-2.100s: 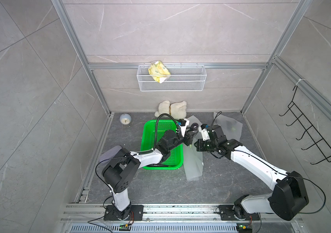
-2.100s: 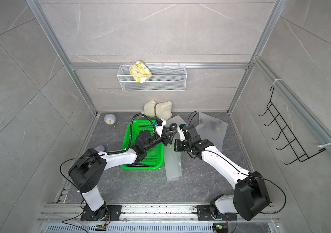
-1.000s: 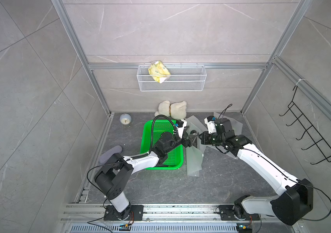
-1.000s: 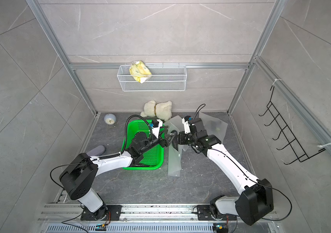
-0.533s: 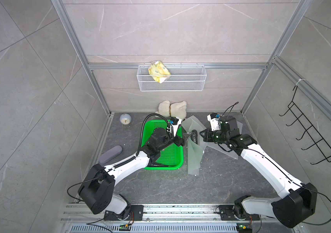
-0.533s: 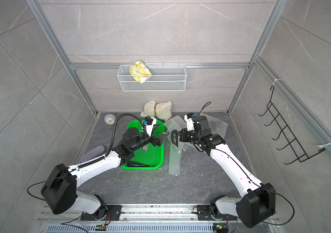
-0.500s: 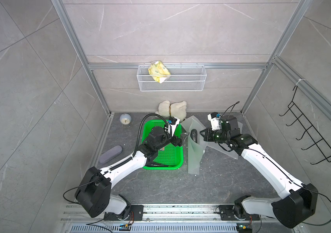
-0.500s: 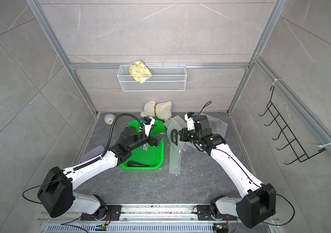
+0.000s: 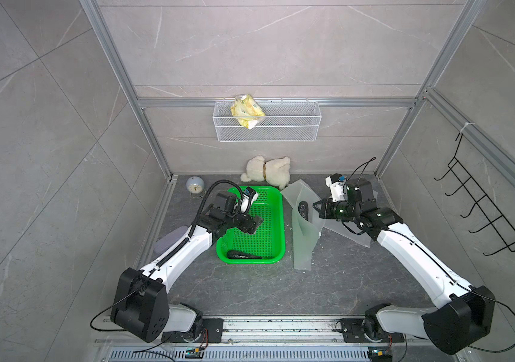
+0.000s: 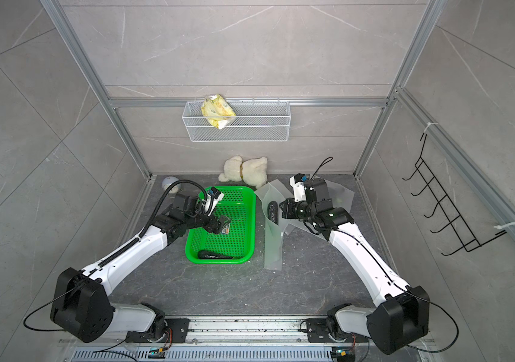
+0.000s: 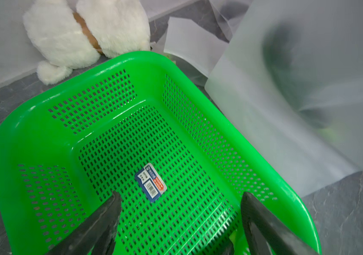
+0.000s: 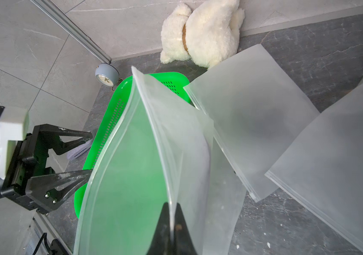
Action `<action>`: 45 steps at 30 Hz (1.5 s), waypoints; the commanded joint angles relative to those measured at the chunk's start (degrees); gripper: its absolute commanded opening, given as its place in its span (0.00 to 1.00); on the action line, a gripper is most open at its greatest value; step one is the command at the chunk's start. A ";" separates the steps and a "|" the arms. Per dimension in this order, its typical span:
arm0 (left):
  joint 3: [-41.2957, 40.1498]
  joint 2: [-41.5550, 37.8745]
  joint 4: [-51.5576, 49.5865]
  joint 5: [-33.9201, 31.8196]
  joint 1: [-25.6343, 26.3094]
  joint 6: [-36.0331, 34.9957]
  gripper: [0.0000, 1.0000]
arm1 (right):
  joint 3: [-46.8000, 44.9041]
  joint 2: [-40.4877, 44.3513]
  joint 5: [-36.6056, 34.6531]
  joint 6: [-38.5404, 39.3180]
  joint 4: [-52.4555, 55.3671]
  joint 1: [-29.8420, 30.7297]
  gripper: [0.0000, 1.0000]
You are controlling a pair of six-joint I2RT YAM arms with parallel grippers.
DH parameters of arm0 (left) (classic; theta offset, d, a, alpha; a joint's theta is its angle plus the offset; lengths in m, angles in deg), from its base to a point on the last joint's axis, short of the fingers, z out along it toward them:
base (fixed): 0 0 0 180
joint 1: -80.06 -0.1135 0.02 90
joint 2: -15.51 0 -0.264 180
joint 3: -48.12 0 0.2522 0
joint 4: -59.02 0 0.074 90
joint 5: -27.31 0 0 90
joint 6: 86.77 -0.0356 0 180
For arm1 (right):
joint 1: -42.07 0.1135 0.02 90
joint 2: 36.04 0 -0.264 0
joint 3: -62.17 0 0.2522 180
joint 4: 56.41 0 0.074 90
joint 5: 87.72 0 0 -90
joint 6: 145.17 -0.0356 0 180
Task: Place the eggplant in a zip-top bag and seal the zipper
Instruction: Pick up the eggplant from the basket.
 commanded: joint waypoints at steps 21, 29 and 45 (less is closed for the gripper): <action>15.76 21.71 -39.19 2.06 -3.24 -44.85 0.79 | -8.64 1.20 7.49 -1.08 -6.27 -4.30 0.00; 12.17 22.90 -39.09 0.33 -1.96 -46.54 0.78 | -9.46 0.66 8.68 -1.62 -7.65 -4.79 0.00; 11.07 29.27 -28.80 -9.06 -0.03 -42.25 0.69 | -9.21 0.19 10.46 -1.97 -8.02 -5.48 0.00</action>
